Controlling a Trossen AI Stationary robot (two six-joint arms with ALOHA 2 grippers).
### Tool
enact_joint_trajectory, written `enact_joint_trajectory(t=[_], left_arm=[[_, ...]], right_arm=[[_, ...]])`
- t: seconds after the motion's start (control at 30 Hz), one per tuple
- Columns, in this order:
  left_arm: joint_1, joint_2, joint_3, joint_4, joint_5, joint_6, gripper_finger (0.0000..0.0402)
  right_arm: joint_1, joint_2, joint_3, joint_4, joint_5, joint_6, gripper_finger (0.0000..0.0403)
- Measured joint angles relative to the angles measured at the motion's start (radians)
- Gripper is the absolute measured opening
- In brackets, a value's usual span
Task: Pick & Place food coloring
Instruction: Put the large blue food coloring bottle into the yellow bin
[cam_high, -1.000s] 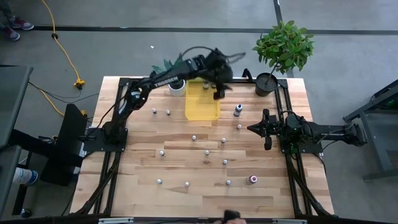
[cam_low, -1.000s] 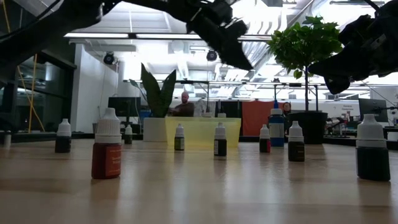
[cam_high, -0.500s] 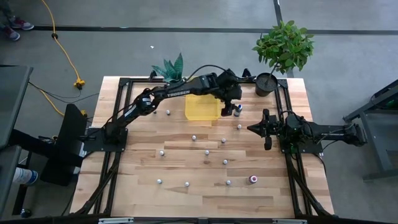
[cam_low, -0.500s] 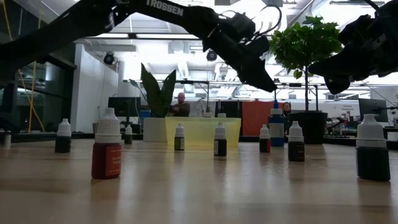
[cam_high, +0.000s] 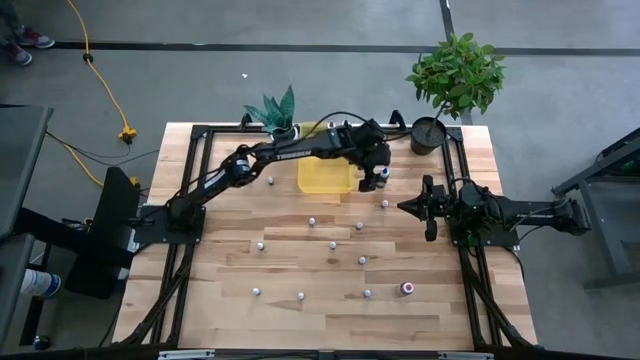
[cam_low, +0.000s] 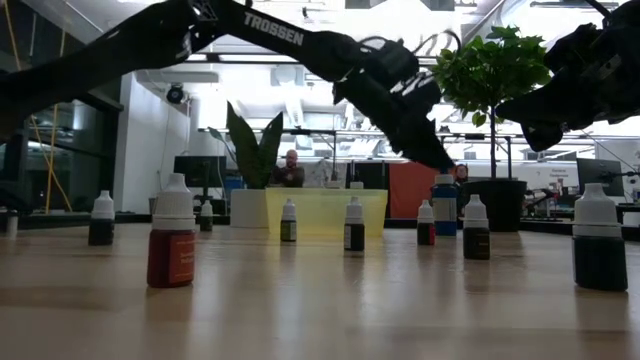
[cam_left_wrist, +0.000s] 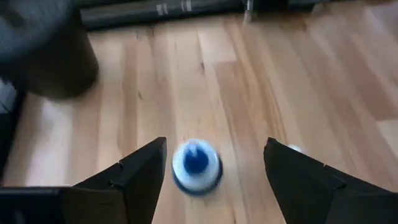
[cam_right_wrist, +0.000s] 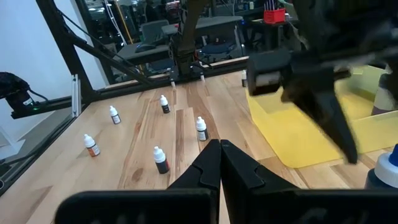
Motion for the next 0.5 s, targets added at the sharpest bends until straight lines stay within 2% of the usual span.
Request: enact_joint_trajectory(t=[0.5], left_arm=[[0.008,0.017,0.0,0.001,-0.063,-0.034,0.026]], right_arm=[[0.0,0.0,0.0,0.0,0.0,0.0,0.0]])
